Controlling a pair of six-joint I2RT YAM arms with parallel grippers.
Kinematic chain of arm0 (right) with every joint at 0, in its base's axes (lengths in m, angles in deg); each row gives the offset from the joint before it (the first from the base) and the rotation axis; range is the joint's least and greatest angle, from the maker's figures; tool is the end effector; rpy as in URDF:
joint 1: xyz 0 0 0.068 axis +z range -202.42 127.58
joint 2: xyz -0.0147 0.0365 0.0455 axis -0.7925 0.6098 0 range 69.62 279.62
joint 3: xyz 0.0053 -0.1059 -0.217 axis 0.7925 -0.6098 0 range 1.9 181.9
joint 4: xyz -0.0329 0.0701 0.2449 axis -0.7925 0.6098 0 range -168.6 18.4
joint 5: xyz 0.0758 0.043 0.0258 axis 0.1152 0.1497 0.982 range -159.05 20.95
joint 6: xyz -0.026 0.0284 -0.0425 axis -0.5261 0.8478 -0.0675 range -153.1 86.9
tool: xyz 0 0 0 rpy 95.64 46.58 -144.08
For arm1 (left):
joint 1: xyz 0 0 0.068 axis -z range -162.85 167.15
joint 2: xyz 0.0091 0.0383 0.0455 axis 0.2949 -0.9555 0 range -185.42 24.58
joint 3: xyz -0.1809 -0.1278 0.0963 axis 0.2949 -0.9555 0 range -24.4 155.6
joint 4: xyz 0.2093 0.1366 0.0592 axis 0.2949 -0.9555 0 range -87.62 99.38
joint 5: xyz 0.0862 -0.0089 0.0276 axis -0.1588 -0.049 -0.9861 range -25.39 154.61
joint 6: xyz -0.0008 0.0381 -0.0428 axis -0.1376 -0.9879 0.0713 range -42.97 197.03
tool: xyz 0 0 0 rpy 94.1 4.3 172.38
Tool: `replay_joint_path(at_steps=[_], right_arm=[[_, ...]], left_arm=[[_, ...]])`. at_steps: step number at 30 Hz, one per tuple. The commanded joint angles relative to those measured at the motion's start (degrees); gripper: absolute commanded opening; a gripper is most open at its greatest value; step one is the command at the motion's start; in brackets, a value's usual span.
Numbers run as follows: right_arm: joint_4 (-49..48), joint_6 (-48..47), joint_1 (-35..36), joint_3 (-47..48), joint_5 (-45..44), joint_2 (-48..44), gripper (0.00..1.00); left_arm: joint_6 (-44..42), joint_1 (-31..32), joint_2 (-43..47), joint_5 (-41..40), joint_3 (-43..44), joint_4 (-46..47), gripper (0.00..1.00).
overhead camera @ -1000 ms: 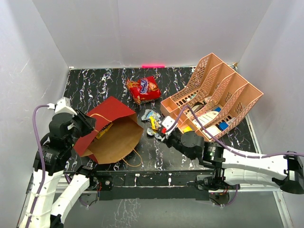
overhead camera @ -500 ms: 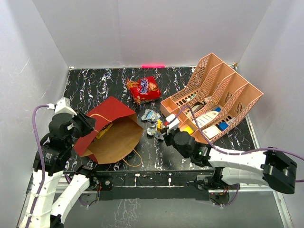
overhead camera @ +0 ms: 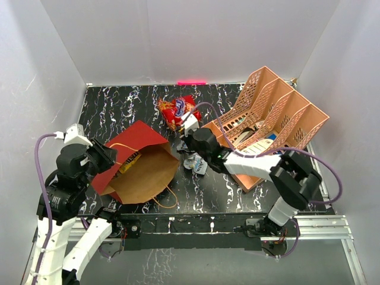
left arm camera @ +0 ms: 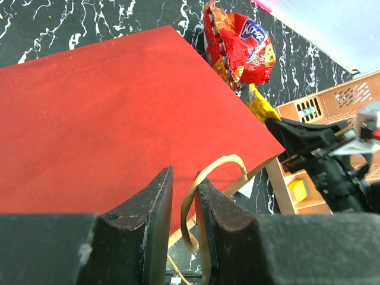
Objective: Take the snacks out of the paper bag
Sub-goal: Place the snack at the center of the board.
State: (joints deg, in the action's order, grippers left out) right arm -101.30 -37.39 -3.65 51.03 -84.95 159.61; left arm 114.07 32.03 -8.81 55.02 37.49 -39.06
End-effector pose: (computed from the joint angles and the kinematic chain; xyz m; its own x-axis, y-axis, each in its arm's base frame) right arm 0.2378 0.2546 0.1981 -0.1636 -0.2959 -0.9411 -0.5656 0.8097 -0.1563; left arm 0.1141 -0.0233 0.3693 -0.3246 -0.5283 -0.7846 -0.1173 0.8456 -0.5208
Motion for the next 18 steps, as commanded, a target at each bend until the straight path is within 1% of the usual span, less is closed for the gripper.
replay_joint_path(at_steps=[1,8,11,13,17,18], right_arm=[[-0.8,-6.8,-0.2,7.9,-1.6,5.9,0.07],[4.1,-11.1,-0.2,14.3,-1.7,13.9,0.07],[7.3,-11.9,-0.2,16.3,-4.1,16.6,0.08],[7.8,-12.4,-0.2,16.4,-5.0,17.5,0.07],[7.8,-12.1,-0.2,15.5,-2.9,17.5,0.08],[7.9,-11.8,-0.2,15.4,-2.0,17.1,0.11]], left_arm=[[-0.9,0.2,0.4,-0.8,2.6,-1.3,0.21],[-1.3,0.2,0.5,-1.4,3.2,-1.5,0.22],[-1.4,0.2,0.2,-1.1,3.4,-1.2,0.22],[-1.4,0.2,0.0,-1.0,3.5,-1.1,0.22],[-1.5,0.2,0.0,-0.9,3.5,-1.0,0.22],[-1.5,0.2,-0.2,-0.9,3.4,-1.0,0.22]])
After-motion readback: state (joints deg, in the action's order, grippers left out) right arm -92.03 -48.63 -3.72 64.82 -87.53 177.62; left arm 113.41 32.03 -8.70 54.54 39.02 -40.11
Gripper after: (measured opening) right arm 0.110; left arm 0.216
